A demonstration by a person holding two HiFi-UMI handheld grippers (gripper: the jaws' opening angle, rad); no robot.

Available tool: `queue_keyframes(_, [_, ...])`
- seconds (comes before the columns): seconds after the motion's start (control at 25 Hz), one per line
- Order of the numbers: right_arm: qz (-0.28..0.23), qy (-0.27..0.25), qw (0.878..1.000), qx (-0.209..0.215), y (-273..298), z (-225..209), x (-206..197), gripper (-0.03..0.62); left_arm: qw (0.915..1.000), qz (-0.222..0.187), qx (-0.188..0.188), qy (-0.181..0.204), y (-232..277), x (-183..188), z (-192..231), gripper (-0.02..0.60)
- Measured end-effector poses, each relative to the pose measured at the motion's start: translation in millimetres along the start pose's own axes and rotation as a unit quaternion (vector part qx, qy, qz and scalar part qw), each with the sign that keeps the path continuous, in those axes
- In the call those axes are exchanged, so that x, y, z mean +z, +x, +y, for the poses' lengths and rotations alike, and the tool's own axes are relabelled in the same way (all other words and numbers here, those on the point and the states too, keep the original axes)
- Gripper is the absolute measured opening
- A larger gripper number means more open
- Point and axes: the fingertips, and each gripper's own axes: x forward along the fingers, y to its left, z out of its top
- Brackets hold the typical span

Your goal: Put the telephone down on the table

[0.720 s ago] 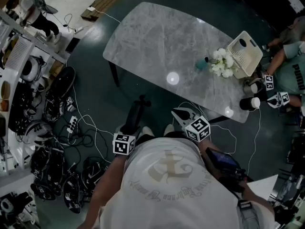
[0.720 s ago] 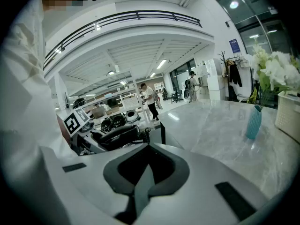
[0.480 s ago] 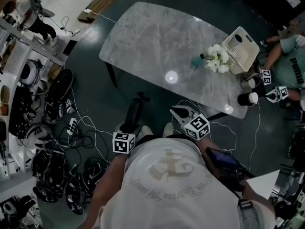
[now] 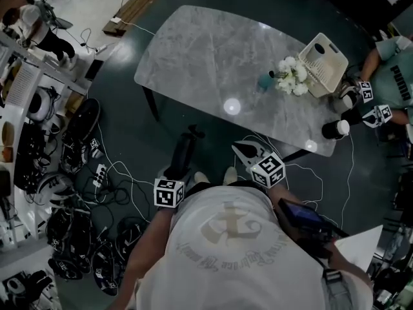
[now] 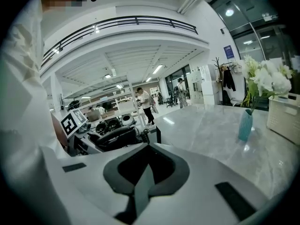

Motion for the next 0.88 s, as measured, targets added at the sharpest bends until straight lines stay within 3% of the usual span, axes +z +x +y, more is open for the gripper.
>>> queue_keyframes(0.44, [0.014, -0.010, 1.000, 0.003, 25.0, 1.5, 21.2, 0.015, 1.0000, -0.003, 0.000, -0.006, -2.3, 12.9, 18.3, 0.275])
queue_keyframes(0.88, [0.033, -0.010, 0.999, 0.027, 55.8, -4.6, 14.9, 0.015, 0.9994, -0.002, 0.013, -0.031, 4.0, 8.5, 35.7, 0.275])
